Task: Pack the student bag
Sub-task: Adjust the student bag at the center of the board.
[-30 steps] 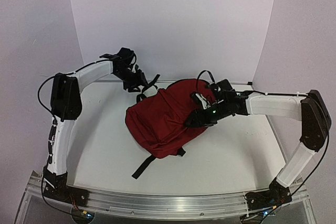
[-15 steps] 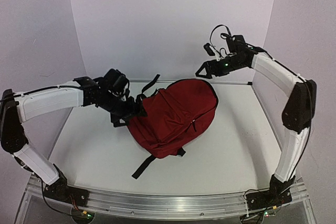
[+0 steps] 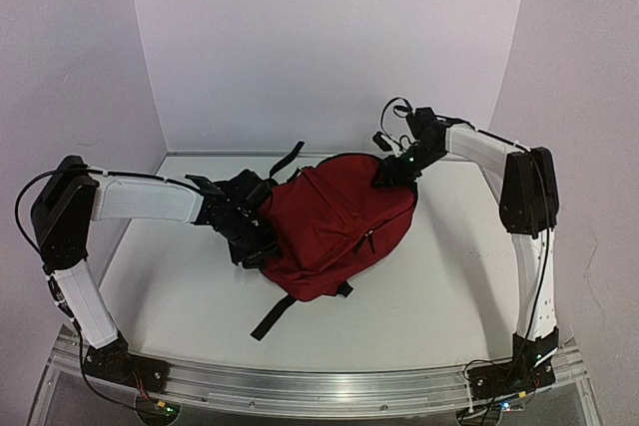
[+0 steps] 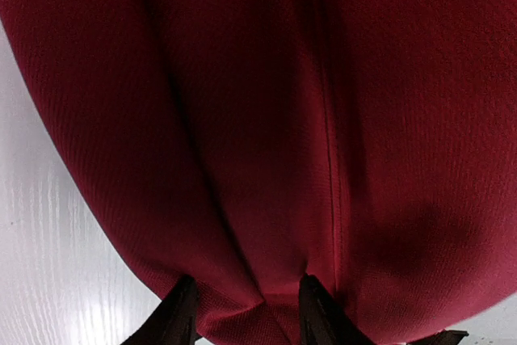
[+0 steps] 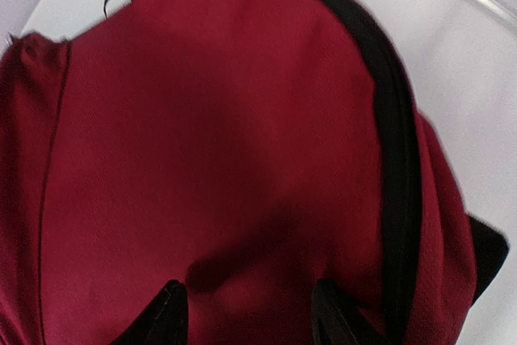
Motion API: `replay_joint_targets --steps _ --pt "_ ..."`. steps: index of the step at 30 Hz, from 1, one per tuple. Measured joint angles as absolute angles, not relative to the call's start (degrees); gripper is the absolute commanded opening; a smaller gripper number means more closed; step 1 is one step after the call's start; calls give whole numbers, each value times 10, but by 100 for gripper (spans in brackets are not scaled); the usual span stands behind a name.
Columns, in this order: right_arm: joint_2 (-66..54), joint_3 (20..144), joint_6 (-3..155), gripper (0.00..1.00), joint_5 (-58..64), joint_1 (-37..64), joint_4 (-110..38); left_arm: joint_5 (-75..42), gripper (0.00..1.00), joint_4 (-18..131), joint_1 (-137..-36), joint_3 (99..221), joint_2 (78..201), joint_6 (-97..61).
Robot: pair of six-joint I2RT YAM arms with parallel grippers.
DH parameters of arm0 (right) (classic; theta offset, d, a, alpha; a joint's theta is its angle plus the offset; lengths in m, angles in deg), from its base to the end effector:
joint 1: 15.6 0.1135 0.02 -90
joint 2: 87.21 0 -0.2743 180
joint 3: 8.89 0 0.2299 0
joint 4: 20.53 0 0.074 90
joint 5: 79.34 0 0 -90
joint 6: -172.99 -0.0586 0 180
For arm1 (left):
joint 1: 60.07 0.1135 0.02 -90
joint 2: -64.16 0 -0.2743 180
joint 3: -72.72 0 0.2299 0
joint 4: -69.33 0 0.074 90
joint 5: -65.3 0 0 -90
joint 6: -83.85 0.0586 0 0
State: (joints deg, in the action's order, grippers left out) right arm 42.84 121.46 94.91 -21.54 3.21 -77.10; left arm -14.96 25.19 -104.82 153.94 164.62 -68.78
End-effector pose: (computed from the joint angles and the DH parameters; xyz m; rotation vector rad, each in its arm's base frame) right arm 0.4585 0.1892 0.2219 -0.8690 2.3410 0.7620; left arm 0.2387 -0.2506 0.1897 -0.3955 2.8924 -0.7037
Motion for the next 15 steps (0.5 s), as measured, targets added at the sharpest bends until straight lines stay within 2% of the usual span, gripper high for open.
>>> replay_joint_targets --steps 6,9,11,15 --pt "317 996 960 48 -249 22 -772 -113 33 244 -980 1613 1706 -648" --pt "239 886 954 58 -288 28 -781 -103 34 242 -923 1688 1764 -610" --pt "195 838 945 67 -311 54 -797 -100 40 234 -885 1777 1828 -577" --pt "131 808 934 78 -368 168 -813 -103 60 198 -839 1946 1932 -519"
